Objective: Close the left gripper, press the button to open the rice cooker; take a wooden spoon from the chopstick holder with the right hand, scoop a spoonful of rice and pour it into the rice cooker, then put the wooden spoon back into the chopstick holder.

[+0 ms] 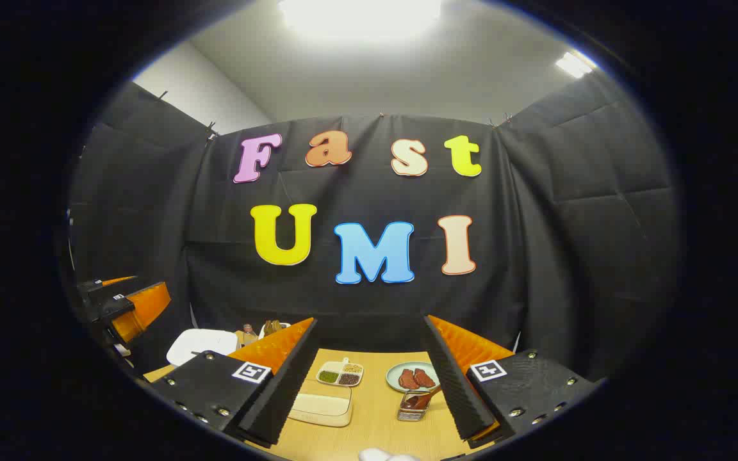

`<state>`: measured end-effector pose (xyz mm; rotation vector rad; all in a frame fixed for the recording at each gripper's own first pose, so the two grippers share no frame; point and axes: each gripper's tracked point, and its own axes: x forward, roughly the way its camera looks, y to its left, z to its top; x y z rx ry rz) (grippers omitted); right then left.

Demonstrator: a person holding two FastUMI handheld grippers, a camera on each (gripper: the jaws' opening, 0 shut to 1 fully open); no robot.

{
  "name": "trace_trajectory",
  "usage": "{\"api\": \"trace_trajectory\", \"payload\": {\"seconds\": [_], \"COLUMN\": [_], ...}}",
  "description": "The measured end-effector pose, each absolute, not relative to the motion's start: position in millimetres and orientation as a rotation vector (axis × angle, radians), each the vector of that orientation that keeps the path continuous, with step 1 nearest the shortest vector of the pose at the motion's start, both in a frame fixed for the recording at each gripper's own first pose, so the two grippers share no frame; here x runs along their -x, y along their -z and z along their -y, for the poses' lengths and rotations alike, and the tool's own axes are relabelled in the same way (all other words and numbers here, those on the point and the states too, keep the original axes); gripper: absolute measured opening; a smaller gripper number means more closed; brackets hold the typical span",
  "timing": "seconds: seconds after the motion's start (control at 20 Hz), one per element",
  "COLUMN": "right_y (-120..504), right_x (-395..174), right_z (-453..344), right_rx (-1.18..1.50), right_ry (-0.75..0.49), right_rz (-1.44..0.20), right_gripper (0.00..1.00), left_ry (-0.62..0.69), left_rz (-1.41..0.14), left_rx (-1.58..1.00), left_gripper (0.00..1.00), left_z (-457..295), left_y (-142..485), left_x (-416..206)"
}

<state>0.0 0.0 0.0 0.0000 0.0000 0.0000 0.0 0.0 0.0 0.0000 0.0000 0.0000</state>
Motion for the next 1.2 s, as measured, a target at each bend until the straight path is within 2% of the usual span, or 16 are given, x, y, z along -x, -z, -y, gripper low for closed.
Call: {"api": "trace_trajectory", "payload": {"seconds": [0.45, 1.2], "right_y": [-4.4, 5.3], "right_x": [-1.9, -4.2], "right_z": [-11.5, -20.1], "right_rx": [-0.005, -0.004], "right_ry": [0.062, 0.079], "right_rz": [0.012, -0.022], "right_gripper": [0.97, 0.97], "left_ry": [0.066, 0.045], "left_rz": [0.005, -0.007], "left_rx": [-0.008, 0.002], "left_gripper": [0.99, 0.99], "left_z": [-6.3, -31.2], "left_y": [1.8, 7.9], "left_x": [-11.4, -23.0]}}
